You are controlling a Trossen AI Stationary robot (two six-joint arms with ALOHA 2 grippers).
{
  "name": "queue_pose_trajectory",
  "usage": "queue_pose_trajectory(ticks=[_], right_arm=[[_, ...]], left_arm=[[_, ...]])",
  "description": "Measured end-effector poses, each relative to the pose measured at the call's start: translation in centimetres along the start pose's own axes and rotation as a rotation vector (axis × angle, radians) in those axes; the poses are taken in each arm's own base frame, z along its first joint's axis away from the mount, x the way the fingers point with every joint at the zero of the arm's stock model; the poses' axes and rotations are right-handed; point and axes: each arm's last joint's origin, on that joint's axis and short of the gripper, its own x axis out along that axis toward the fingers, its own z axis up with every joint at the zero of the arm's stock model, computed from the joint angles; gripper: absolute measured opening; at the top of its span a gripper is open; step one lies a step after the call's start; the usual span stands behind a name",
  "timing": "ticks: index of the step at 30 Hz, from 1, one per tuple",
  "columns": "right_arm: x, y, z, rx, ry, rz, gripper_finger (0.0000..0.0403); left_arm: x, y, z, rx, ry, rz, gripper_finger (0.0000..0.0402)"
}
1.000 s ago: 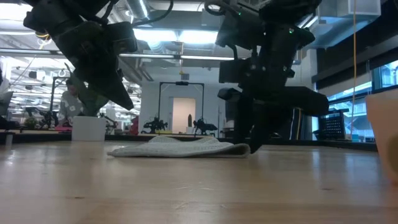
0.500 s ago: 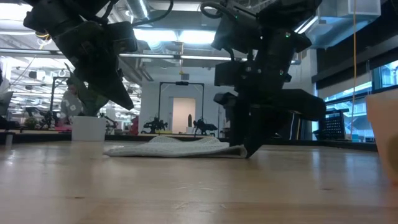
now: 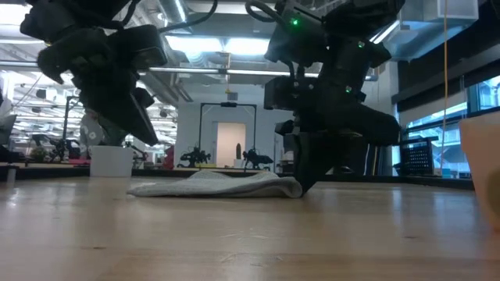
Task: Roll microfiber towels into tight, uniform cylinder then place into a basket
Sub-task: Roll the gray microfiber cloth
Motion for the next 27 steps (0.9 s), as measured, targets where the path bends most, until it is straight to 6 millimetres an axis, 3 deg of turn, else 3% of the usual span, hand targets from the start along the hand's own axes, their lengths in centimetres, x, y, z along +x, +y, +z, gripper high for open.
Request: queue_pose_trajectory(ticks=[27], right_arm=[[-0.06,-0.08,0.11,0.059,-0.016,0.014,0.0009]], left_arm=[[0.47,-0.78,-0.35,0.009,0.035,-0.089,0.0083]])
